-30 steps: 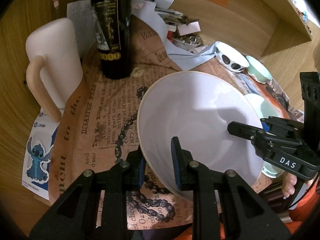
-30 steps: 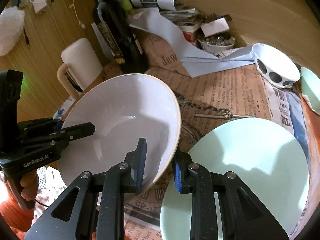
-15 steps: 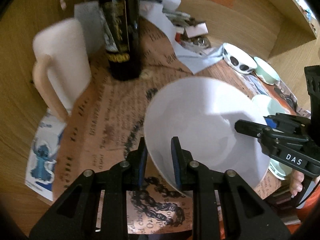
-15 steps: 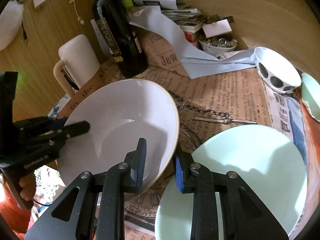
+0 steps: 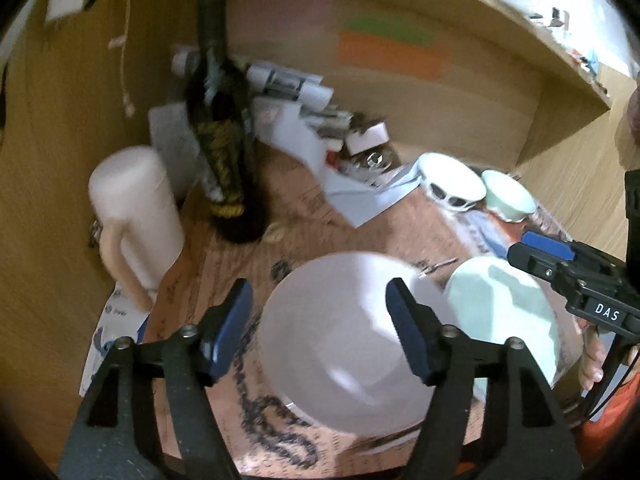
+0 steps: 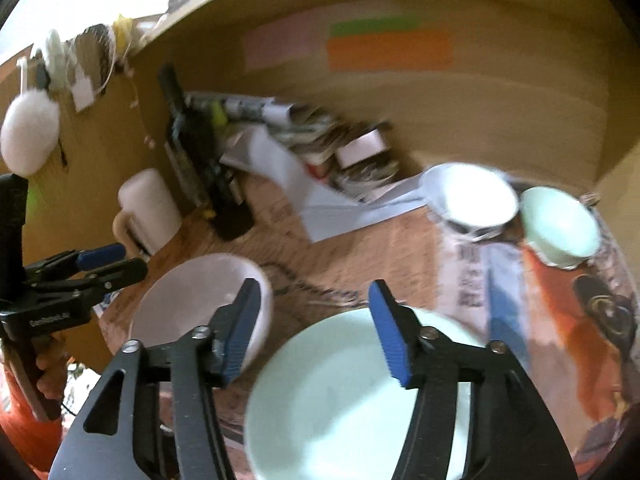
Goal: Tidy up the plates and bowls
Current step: 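Lower the pale grey bowl onto the table and open both tools, then move both tools to the white bowl and grasp its rim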
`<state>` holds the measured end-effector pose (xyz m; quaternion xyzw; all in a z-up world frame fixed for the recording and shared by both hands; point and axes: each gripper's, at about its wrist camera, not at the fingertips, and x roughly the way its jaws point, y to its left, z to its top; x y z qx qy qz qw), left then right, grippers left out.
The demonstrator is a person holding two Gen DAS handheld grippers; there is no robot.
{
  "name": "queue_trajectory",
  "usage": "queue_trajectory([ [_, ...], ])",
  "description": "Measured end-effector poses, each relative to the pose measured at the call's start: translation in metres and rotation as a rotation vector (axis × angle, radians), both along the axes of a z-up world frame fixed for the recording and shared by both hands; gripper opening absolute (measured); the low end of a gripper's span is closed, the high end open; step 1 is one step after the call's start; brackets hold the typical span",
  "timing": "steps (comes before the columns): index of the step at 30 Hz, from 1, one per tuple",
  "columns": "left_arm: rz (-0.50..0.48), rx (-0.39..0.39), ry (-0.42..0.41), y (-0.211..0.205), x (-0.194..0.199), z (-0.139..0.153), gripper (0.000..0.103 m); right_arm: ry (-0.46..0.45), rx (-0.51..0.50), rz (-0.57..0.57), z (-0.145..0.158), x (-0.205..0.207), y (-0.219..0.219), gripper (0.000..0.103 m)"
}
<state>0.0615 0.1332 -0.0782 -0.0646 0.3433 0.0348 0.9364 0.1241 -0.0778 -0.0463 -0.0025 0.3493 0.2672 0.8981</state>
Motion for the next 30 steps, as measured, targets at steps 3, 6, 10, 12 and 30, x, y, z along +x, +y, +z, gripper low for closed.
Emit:
queue_trajectory([
  [3, -0.024, -0.014, -0.02, -0.014, 0.01, 0.011, 0.082, -0.031, 0.004, -0.044, 0.006, 0.003, -0.02, 0.058],
  [6, -0.034, -0.019, -0.036, -0.027, 0.022, 0.018, 0.083, -0.058, 0.009, -0.082, 0.012, 0.008, -0.039, 0.061],
  [10, -0.049, -0.028, -0.037, -0.047, 0.047, 0.026, 0.084, -0.089, 0.015, -0.122, 0.017, 0.019, -0.061, 0.066],
  [12, -0.061, -0.04, -0.019, -0.053, 0.06, 0.027, 0.086, -0.096, 0.019, -0.135, 0.018, 0.025, -0.071, 0.066],
  [30, -0.11, 0.038, 0.213, -0.121, 0.221, -0.011, 0.088, -0.021, -0.012, -0.193, -0.015, 0.113, -0.107, 0.076],
])
